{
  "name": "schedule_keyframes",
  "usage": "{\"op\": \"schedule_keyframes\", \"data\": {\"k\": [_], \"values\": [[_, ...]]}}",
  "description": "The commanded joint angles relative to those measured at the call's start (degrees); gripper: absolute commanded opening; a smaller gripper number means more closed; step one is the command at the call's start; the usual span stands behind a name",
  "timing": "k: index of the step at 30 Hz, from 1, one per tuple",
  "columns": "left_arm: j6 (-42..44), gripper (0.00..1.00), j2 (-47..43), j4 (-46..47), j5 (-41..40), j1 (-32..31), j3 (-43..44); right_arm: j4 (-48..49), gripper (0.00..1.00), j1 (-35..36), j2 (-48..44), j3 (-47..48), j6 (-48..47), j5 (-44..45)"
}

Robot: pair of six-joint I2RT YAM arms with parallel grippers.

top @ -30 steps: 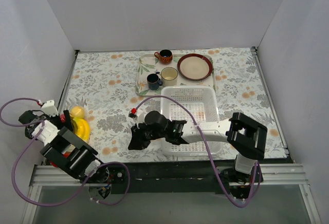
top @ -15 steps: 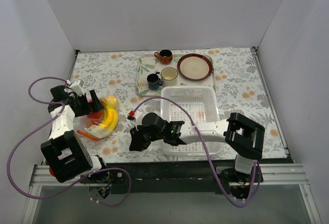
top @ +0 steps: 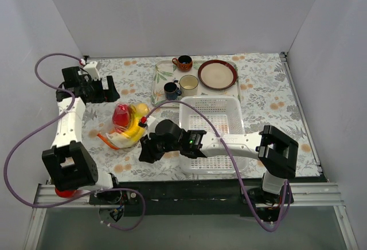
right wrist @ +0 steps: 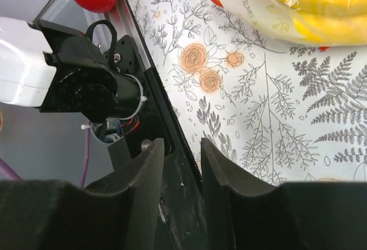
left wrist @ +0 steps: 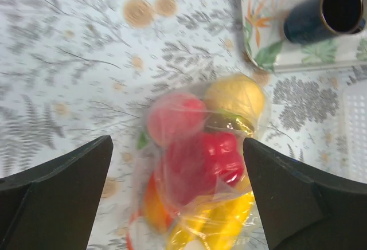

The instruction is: Open the zip-top bag and remove the fake food

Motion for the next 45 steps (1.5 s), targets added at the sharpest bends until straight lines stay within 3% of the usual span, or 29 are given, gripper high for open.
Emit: {"op": "schedule_keyframes", "data": {"k": [1, 3, 6, 9, 12, 13, 16, 17, 19, 22, 24, 26, 28, 33, 34, 41, 45], "values": [[5.29, 0.98, -9.03, -0.06, -7.64, 1.58, 2.72, -0.9, 0.5, 0.44, -2.32, 1.77, -2.25, 2.82], [5.74, 0.98, -11.32, -1.02, -8.78, 1.49, 2.81, -1.24, 0.64, 0.44, -2.76, 1.86, -2.52, 3.87], [6.96, 0.98, -13.34, -5.31, -10.37, 2.98, 3.16, -3.35, 0.65, 0.53, -4.16, 1.95, -3.13, 5.45], [13.37, 0.98, -15.8, -9.71, -6.6, 12.71, 2.29, -4.23, 0.65, 0.62, -6.62, 0.19, -3.75, 6.6], [20.84, 0.98, -18.88, -9.82, -6.15, 26.15, -3.24, -5.81, 0.65, 0.53, -8.9, -0.78, -4.63, 7.92], [22.94, 0.98, -19.76, -10.34, -4.49, 33.41, -5.78, -5.99, 0.66, 0.53, -9.52, -0.95, -4.89, 7.92], [35.07, 0.98, -22.13, -17.97, 1.38, 44.6, -9.04, -6.08, 0.68, 0.53, -11.63, -2.45, -5.07, 10.03], [42.58, 0.98, -23.18, -23.3, 3.15, 47.35, -9.32, -6.25, 0.69, 0.44, -11.99, -2.71, -4.98, 10.29], [48.17, 0.98, -25.47, -26.85, 5.79, 54.8, -9.67, -6.87, 0.7, 0.44, -12.43, -3.15, -4.89, 10.38], [53.98, 0.87, -29.08, -28.36, 4.06, 60.45, -11.16, -7.31, 0.7, 0.44, -12.43, -2.89, -5.07, 10.29], [56.27, 0.76, -29.7, -28.89, 2.47, 62.74, -12.39, -7.31, 0.7, 0.44, -12.43, -2.71, -5.24, 10.64], [56.63, 0.77, -29.17, -28.54, 0.98, 66.35, -13.09, -8.7, 0.71, 0.44, -12.6, -2.71, -5.42, 10.91], [57.59, 0.87, -27.77, -28.18, 0.27, 70.46, -14.59, -9.33, 0.72, 0.44, -12.87, -2.98, -5.6, 11.08], [63.47, 0.93, -25.57, -29.59, -1.04, 76.99, -18.45, -9.33, 0.75, 0.09, -13.83, -4.73, -5.68, 11.96], [64.88, 0.98, -26.0, -30.03, -1.14, 77.86, -19.85, -9.33, 0.75, -0.08, -13.83, -4.73, -5.68, 11.96], [69.38, 0.98, -31.72, -27.5, -2.36, 78.75, -25.65, -9.42, 0.77, -0.35, -12.52, -3.51, -5.77, 11.53], [65.78, 0.98, -26.2, -19.59, -3.51, 80.15, -27.43, -9.6, 0.78, -0.61, -12.87, -3.85, -5.95, 11.44]]}}
